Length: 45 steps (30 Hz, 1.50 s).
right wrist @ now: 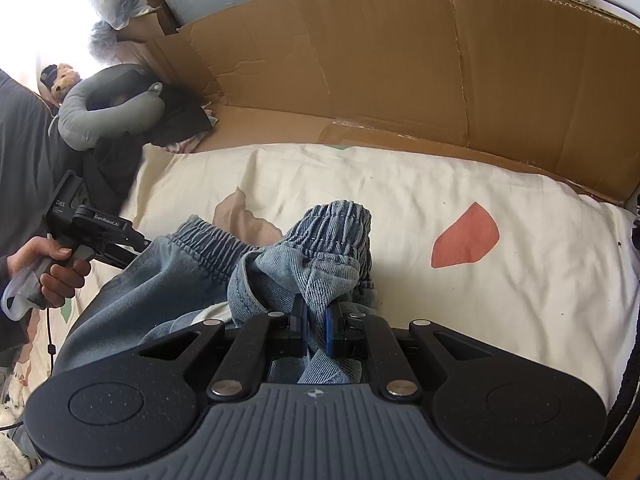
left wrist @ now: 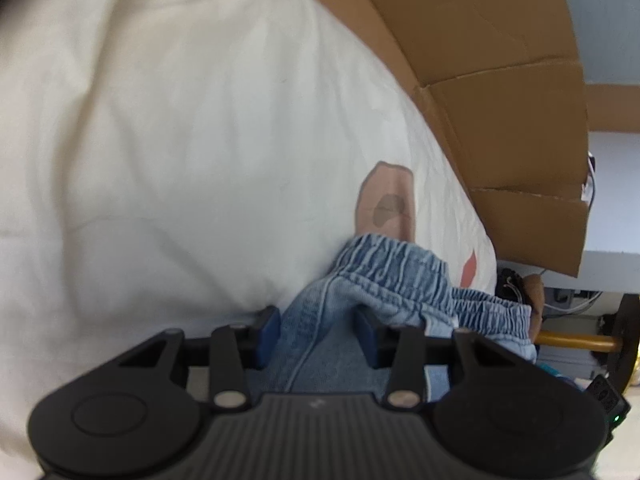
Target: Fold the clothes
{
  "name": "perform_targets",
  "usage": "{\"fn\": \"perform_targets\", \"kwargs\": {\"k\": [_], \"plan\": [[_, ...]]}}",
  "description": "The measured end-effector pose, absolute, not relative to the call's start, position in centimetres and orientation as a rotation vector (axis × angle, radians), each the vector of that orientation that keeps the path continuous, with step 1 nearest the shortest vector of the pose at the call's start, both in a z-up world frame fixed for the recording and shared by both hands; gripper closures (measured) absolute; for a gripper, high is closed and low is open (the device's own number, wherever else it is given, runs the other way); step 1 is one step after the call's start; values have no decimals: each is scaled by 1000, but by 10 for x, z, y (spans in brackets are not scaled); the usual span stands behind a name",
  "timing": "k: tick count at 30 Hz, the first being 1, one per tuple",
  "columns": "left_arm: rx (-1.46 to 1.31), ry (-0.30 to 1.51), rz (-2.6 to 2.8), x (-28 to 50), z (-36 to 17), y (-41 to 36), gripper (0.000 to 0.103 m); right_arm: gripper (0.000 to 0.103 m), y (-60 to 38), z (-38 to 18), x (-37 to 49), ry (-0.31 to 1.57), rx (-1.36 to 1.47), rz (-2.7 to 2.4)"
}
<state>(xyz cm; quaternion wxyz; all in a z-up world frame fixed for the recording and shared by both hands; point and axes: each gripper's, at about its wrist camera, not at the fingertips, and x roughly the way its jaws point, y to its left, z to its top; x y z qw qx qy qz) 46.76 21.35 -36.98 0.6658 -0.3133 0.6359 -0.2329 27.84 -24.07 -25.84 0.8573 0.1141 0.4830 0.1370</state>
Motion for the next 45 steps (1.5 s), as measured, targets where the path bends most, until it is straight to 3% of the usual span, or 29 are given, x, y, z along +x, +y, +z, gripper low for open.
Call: {"fn": "perform_targets", "kwargs": {"k": [2, 5, 7, 12, 28, 33, 45], "plan": [[-675, 1409, -533, 467, -366, 210, 61, 97, -241, -260, 278, 1015, 244, 286], [-683, 1373, -535, 468, -368, 210, 73, 97, -242, -263, 280, 1013, 254, 287], [-682, 1351, -543, 468, -368, 208, 88, 97, -242, -267, 281, 1010, 261, 296], [-655, 1278, -537, 460, -354, 212, 96, 97, -246, -272, 289, 994, 280, 344], [-718, 1048, -354, 342, -245, 290, 99, 99, -215, -203, 335, 954, 183, 487], [-766, 937, -244, 274, -207, 331, 99, 99, -164, -168, 341, 920, 119, 606], [-883, 783, 55, 116, -177, 413, 99, 99, 5, -113, 355, 822, -44, 916]]}}
